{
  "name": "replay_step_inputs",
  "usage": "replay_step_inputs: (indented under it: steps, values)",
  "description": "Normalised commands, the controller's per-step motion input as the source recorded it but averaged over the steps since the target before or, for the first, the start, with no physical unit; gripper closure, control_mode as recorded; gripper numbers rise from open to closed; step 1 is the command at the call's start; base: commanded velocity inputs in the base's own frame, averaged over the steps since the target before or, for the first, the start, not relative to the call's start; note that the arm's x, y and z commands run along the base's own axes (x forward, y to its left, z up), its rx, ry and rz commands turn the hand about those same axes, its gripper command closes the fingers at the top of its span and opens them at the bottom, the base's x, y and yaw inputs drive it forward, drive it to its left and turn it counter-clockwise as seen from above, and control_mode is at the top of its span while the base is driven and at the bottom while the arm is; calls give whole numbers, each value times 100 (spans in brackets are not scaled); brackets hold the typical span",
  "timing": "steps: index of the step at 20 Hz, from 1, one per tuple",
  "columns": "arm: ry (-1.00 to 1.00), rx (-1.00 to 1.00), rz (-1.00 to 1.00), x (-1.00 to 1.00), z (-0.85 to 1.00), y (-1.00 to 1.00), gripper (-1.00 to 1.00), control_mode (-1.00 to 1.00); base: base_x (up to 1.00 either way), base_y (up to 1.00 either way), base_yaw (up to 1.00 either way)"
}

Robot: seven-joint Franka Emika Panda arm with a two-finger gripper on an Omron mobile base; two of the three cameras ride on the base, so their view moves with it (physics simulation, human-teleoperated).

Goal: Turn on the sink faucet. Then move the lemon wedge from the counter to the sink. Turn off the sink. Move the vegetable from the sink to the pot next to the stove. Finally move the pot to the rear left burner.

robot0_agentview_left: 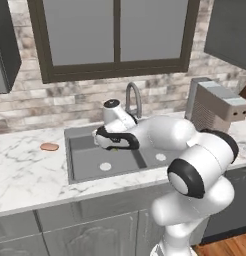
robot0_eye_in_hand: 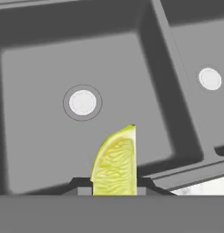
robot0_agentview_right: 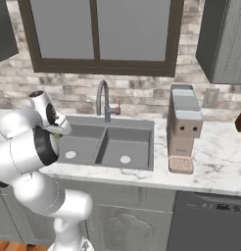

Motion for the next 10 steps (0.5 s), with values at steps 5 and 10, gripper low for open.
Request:
replay_step_inputs:
  steps: [5,10]
  values:
    - [0,0,0,0,0,0,100,100,-39,0,-34]
    - [0,0,0,0,0,0,100,100,-17,0,-45]
